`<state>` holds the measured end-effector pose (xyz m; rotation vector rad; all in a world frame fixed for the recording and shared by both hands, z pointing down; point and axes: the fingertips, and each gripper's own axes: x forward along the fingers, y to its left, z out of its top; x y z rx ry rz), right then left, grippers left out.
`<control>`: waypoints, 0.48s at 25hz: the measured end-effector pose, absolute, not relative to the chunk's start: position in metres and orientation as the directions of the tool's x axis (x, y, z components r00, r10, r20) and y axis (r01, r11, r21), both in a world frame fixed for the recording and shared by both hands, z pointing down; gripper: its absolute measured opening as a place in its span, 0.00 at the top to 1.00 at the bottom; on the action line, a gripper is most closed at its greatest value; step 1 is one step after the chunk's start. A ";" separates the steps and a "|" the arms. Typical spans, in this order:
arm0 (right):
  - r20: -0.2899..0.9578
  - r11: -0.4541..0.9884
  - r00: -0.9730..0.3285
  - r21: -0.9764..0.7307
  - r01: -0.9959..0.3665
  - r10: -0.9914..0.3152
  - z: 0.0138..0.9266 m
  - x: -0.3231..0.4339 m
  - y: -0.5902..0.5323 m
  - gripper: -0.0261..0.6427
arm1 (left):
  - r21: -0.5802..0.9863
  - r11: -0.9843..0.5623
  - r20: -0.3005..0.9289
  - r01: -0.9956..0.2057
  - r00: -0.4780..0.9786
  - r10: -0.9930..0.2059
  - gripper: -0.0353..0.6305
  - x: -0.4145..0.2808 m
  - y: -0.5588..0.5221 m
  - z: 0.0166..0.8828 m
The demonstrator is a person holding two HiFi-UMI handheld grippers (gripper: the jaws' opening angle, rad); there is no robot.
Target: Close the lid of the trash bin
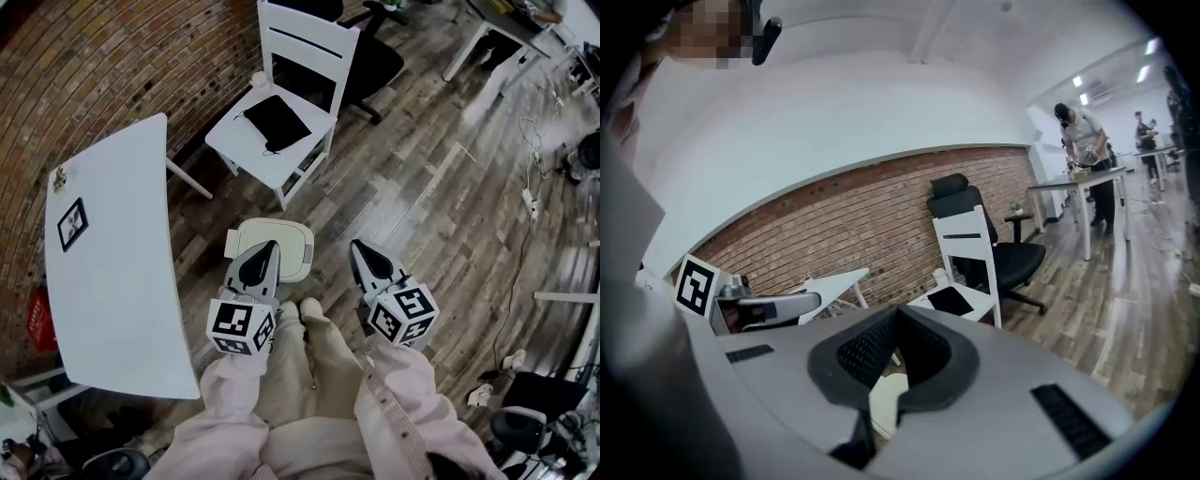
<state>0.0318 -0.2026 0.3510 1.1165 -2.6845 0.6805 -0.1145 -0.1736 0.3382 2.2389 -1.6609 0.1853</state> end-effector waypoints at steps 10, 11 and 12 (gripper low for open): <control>0.233 0.677 -0.741 -0.304 -0.670 -0.629 0.302 0.032 -0.205 0.96 | 0.136 -0.214 0.199 -0.967 0.238 -0.950 0.96 -0.128 -0.159 0.268; 0.223 0.683 -0.744 -0.297 -0.667 -0.630 0.297 0.032 -0.206 0.96 | 0.130 -0.209 0.189 -0.969 0.231 -0.954 0.96 -0.130 -0.157 0.262; 0.214 0.689 -0.747 -0.291 -0.664 -0.630 0.292 0.032 -0.207 0.96 | 0.125 -0.202 0.179 -0.971 0.223 -0.958 0.96 -0.132 -0.155 0.256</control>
